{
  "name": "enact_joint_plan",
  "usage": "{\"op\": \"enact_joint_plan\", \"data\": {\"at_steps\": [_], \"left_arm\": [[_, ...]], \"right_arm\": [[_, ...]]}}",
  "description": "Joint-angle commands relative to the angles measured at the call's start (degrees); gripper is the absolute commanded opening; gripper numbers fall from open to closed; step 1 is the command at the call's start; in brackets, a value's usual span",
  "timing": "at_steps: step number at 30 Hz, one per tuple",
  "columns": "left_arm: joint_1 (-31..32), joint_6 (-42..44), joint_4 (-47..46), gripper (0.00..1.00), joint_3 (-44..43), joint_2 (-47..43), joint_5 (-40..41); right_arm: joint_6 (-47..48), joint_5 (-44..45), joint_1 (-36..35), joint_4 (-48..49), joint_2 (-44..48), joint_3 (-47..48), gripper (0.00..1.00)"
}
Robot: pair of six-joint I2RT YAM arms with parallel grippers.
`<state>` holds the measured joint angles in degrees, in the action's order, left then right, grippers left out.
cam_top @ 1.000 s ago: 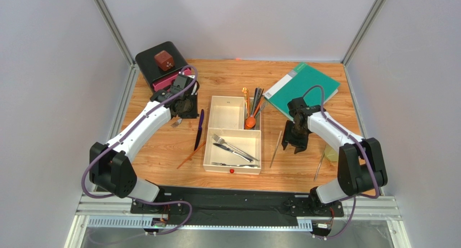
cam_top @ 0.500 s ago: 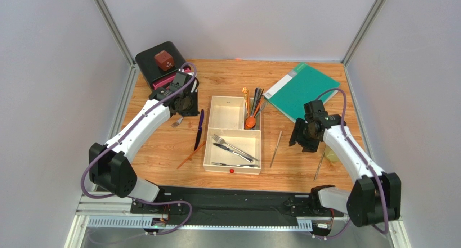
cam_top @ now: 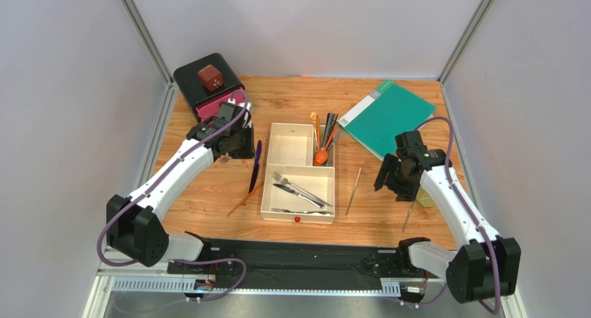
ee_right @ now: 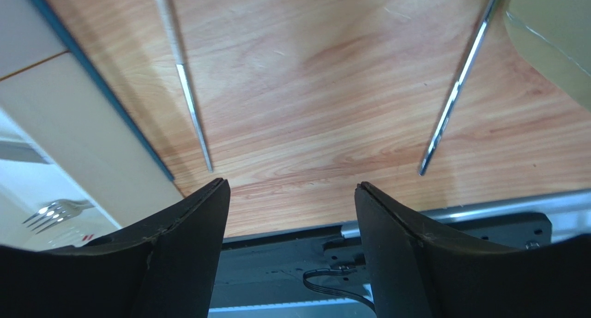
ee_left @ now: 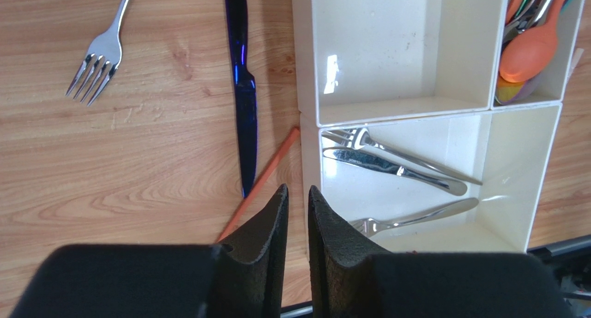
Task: Sort the eating utensils into containers
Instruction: Pick up the chopstick from the center of the board.
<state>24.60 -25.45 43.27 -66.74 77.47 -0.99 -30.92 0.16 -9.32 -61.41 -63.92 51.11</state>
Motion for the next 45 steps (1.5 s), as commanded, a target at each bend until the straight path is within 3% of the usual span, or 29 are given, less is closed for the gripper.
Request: {"op": "enact_joint_plan", "data": {"at_steps": [1,9,21,27,38,45], "left_arm": [[-0.3,2.8,-2.8,0.22,-1.5,-0.1,-2.0],[-0.3,3.7,-2.6,0.22,-3.3,-3.9,-1.1],[-0.3,5.6,-0.3,0.22,-4.9,-3.2,0.0],[-0.3,5.0,0.1,0.22,-3.9,-3.5,0.3],[-0.3,5.0,0.2,0.22,-4.8,-3.0,0.3],[-0.3,4.4,1.7,0.22,-5.2,-3.6,-0.2]], "right_arm": [[-1.4,2.6,1.0,-7.0,-3.6,2.5,0.7],[-9.1,4.3,1.1,-5.7,-0.2,-3.6,0.65],[-4.5,17.8,1.4,-8.3,-15.2,2.4,0.65],[-0.4,20.3,1.5,-7.1,-17.4,3.5,0.67],[4.5,13.7,1.7,-6.0,-28.4,5.3,0.68],[8.3,6.6,3.3,-0.6,-28.6,4.5,0.69]]}}
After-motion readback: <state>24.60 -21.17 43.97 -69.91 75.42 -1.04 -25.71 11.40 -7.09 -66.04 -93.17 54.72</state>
